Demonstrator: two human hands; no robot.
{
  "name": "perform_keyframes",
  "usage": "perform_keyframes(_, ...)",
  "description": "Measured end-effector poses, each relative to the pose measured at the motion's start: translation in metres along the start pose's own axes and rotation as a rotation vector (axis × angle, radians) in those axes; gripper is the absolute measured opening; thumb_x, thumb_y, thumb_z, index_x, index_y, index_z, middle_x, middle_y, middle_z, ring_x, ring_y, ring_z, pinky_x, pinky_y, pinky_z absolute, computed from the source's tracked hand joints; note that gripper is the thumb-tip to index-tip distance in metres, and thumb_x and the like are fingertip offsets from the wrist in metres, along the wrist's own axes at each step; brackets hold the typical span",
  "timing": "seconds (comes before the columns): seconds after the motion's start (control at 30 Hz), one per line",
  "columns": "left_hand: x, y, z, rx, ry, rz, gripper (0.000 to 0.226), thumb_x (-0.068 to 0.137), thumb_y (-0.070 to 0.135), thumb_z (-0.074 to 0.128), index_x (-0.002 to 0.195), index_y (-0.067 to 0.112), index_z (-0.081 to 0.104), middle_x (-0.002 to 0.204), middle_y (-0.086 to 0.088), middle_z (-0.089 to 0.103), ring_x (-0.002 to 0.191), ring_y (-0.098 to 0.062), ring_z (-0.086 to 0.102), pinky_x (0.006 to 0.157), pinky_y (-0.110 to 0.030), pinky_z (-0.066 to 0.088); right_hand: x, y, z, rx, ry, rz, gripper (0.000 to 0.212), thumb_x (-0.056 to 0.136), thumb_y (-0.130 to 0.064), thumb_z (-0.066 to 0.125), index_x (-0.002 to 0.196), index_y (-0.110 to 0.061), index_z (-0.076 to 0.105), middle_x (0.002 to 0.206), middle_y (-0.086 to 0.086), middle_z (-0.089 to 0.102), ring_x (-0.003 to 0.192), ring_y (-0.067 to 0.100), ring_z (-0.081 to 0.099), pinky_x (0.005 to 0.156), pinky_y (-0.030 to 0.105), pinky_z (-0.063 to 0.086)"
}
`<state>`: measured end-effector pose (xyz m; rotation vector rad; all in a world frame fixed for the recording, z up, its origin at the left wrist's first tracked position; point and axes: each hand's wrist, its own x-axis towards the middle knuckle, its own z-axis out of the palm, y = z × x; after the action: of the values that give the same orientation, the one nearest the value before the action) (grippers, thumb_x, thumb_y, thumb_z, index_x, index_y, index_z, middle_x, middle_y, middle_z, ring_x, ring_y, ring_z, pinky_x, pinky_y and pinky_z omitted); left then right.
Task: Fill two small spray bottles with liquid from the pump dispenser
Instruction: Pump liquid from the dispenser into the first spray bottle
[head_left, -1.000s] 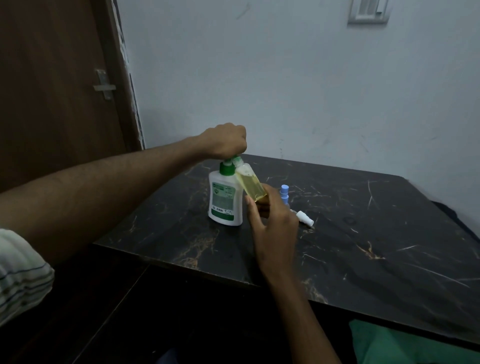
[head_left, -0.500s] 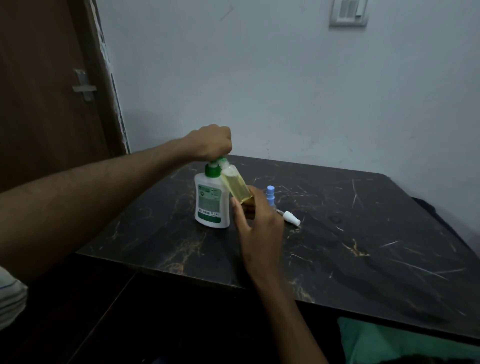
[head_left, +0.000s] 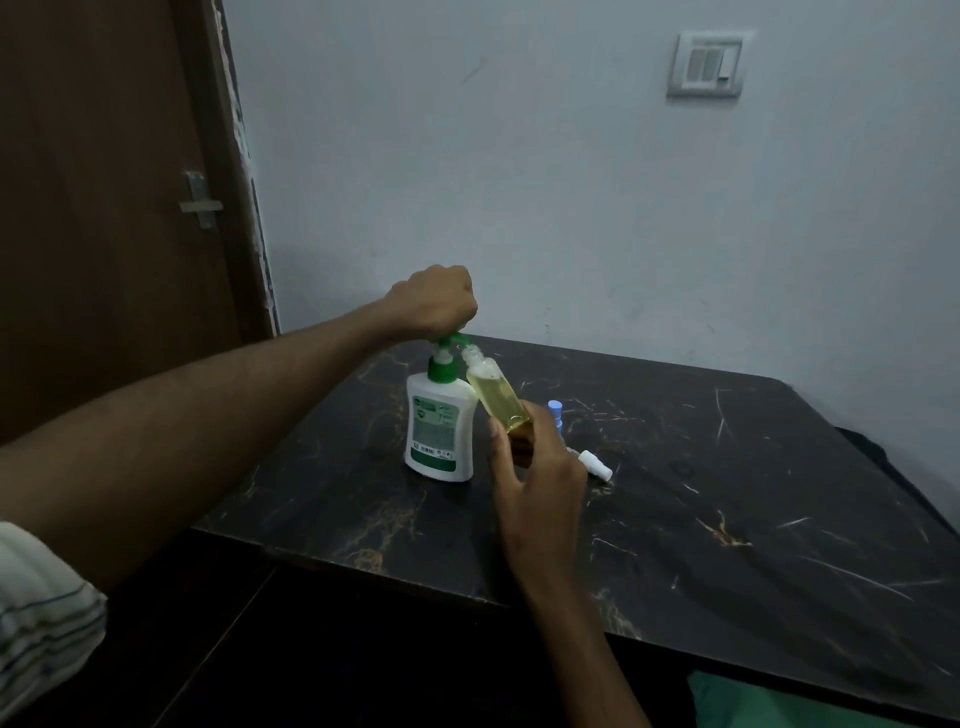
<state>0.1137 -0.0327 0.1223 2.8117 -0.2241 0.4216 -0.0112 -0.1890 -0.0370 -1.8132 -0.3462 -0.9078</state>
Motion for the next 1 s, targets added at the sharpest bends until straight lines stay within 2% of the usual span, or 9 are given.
perform_keyframes(0.13,-0.003,0.002,0.0,-0.068,0.034,-0.043,0.011,0.072,0.019,0.046,0.076,0.016,0.055,0.099,-0.008,0.065,0.085,-0.032,0.063,0.074,-0.044,0.051,-0.001,-0.003,0.0,0.025,0.014,0.019,0.017,0.104,-0.024,0.063,0.12,-0.02,0.065,0.075,-0.018,0.06,0.082,-0.001,0.063,0.064,0.006,0.044)
perform_keyframes(0.23,-0.005,0.004,0.0,-0.135,0.056,-0.073,0.018,0.064,0.018,0.047,0.076,0.013,0.059,0.089,-0.011,0.069,0.083,-0.035,0.067,0.077,-0.047,0.055,-0.002,-0.002,-0.001,0.058,0.003,0.029,0.014,0.106,-0.025,0.06,0.116,-0.033,0.058,0.076,-0.01,0.067,0.078,0.006,0.065,0.061,0.014,0.049)
perform_keyframes(0.33,-0.007,0.005,-0.002,-0.189,0.069,-0.097,0.016,0.057,0.015,0.049,0.068,0.011,0.06,0.082,-0.012,0.071,0.077,-0.033,0.066,0.071,-0.042,0.052,-0.002,-0.002,-0.002,0.08,0.002,0.032,0.006,0.107,-0.027,0.057,0.111,-0.03,0.059,0.077,-0.005,0.069,0.074,0.009,0.066,0.06,0.02,0.051)
perform_keyframes(0.43,-0.009,0.005,-0.002,-0.233,0.094,-0.114,0.021,0.055,0.014,0.05,0.068,0.007,0.065,0.079,-0.01,0.072,0.08,-0.035,0.071,0.078,-0.05,0.059,-0.002,0.001,-0.003,0.093,0.003,0.042,0.009,0.107,-0.031,0.053,0.106,-0.026,0.06,0.076,-0.001,0.069,0.071,0.012,0.066,0.06,0.027,0.05)
perform_keyframes(0.6,-0.016,0.006,-0.005,-0.334,0.18,-0.105,0.025,0.078,0.007,0.05,0.068,0.009,0.073,0.072,-0.007,0.074,0.075,-0.026,0.073,0.084,-0.049,0.062,-0.001,0.004,-0.004,0.125,0.016,0.047,0.015,0.107,-0.034,0.05,0.104,-0.025,0.062,0.08,0.001,0.072,0.07,0.014,0.068,0.063,0.034,0.052)
perform_keyframes(0.7,-0.023,0.002,-0.013,-0.304,0.304,-0.098,0.029,0.086,0.017,0.048,0.071,0.014,0.072,0.071,-0.002,0.073,0.073,-0.022,0.071,0.082,-0.047,0.062,-0.001,0.0,-0.006,0.144,0.021,0.062,0.01,0.107,-0.033,0.05,0.102,-0.037,0.057,0.086,0.004,0.073,0.07,0.016,0.068,0.063,0.037,0.054)
perform_keyframes(0.87,-0.078,0.013,-0.018,-0.156,0.74,0.082,0.02,0.096,0.031,0.056,0.084,0.018,0.065,0.078,0.005,0.067,0.07,-0.016,0.063,0.065,-0.034,0.052,0.0,-0.003,-0.006,0.151,0.055,0.078,0.016,0.109,-0.033,0.05,0.098,-0.042,0.056,0.088,0.005,0.073,0.07,0.021,0.068,0.063,0.041,0.053)
perform_keyframes(0.93,-0.115,0.023,-0.009,-0.211,0.761,0.184,0.02,0.1,0.038,0.06,0.091,0.02,0.064,0.083,0.008,0.065,0.071,-0.008,0.061,0.064,-0.028,0.05,0.0,-0.002,-0.005,0.151,0.056,0.099,0.013,0.109,-0.033,0.05,0.101,-0.039,0.059,0.088,0.003,0.074,0.07,0.019,0.069,0.064,0.042,0.055)
perform_keyframes(1.0,-0.147,0.032,0.008,-0.289,0.681,0.212,0.024,0.098,0.047,0.062,0.101,0.023,0.064,0.09,0.01,0.065,0.077,-0.004,0.063,0.066,-0.025,0.052,0.0,-0.003,-0.007,0.162,0.057,0.1,0.014,0.109,-0.034,0.05,0.108,-0.03,0.064,0.088,-0.002,0.074,0.072,0.014,0.069,0.066,0.042,0.057)
